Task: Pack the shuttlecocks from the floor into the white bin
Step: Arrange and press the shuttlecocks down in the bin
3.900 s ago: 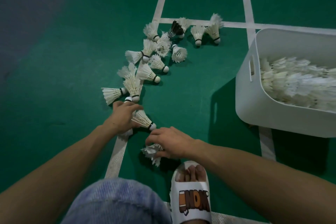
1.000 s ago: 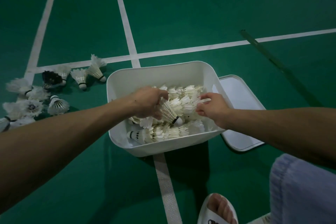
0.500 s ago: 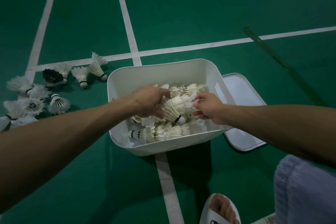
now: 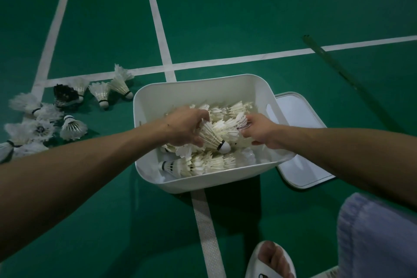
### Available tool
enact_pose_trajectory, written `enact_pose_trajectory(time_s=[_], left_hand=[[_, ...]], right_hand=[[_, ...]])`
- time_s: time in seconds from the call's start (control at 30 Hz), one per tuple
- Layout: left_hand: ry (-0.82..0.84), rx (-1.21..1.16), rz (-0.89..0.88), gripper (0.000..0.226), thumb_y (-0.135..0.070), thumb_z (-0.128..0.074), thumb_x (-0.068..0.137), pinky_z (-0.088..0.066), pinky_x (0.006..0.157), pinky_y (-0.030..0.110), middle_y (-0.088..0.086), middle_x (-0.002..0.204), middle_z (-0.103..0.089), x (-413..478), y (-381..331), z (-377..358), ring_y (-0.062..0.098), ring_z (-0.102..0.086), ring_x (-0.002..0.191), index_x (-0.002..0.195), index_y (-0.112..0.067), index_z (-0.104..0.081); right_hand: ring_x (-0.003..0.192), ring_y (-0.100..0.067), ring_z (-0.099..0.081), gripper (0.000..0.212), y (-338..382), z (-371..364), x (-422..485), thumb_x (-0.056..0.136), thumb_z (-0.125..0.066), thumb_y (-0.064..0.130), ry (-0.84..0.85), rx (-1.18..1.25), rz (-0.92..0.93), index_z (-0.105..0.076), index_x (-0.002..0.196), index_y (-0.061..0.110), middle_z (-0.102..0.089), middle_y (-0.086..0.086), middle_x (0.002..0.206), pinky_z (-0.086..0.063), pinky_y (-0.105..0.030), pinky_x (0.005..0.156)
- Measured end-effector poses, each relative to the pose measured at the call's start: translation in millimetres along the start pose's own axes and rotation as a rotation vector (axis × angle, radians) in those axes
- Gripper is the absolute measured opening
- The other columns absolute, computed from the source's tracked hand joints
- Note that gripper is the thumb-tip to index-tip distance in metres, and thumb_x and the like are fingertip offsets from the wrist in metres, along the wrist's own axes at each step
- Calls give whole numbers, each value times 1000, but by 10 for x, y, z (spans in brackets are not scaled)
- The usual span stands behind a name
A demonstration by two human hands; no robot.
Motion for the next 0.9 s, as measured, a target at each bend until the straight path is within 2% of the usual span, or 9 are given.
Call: enact_pose_trajectory(time_s=[0.1,0.23,0.4,0.5,0.53,0.6,0.7,0.8,0.9], left_hand=[[-3,0,7,57,-26,-76,78,-40,78,29,6,120,-61,-6,19,28,19,-54,97,128,-21,-50],[-11,-1,10,58,-27,-77,77,-43,80,30,7,119,-62,1,23,46,21,-55,98,128,-20,-49],[-19,9,7,57,-25,-77,76,-43,78,29,6,118,-63,41,-14,23,19,-55,95,126,-20,-51],[-16,1,8,57,-25,-77,77,-43,81,29,7,118,-62,38,-7,16,21,-56,98,126,-19,-51],[-16,-1,8,57,-25,-77,77,-43,82,30,7,119,-62,35,-8,17,22,-56,100,127,-19,-50],[-16,4,7,56,-25,-77,77,-45,85,32,7,119,-62,32,-10,23,22,-56,101,126,-18,-51],[-20,19,8,56,-26,-77,76,-47,87,35,7,117,-62,29,0,30,23,-56,100,125,-18,-51],[-22,20,8,55,-25,-77,77,-47,85,33,8,116,-63,32,5,23,22,-56,99,125,-18,-51],[-17,3,7,54,-24,-76,77,-43,82,30,7,117,-63,39,-9,17,22,-56,100,125,-17,-51]], right_hand=[[93,-23,-58,57,-33,83,53,90,-57,-5,-16,10,-28,-44,141,18,-61,-6,101,-49,-31,71],[96,-26,-61,55,-64,-102,104,89,-57,-7,38,74,-51,-42,139,11,-60,-17,112,-56,-39,77],[82,-18,-53,62,8,-121,132,88,-49,-14,14,9,-3,-35,144,9,-56,-12,108,-49,-29,67],[95,-23,-50,81,38,-51,122,79,-57,-16,7,7,34,-27,149,9,-45,-16,138,-44,-26,67],[101,-25,-50,84,43,-48,113,76,-64,-14,10,8,49,-28,149,8,-44,-16,140,-45,-26,71],[106,-26,-57,80,16,-92,143,71,-76,-7,30,29,65,-39,141,7,-57,-14,129,-48,-28,78],[99,-29,-65,60,-17,-183,213,74,-78,0,4,45,74,-50,126,3,-67,-13,105,-55,-31,76],[96,-30,-67,54,-14,-202,261,76,-76,0,17,74,82,-51,123,0,-67,-16,100,-58,-43,85],[90,-25,-66,48,8,-117,211,74,-78,0,22,40,89,-54,116,4,-67,-13,98,-59,-40,81]])
Point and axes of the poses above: each hand's wrist, its own x-axis towards the middle knuckle, its own z-axis out of the back of the hand, y = z × x, the point moved 5 cm from there along x, towards the middle knuckle
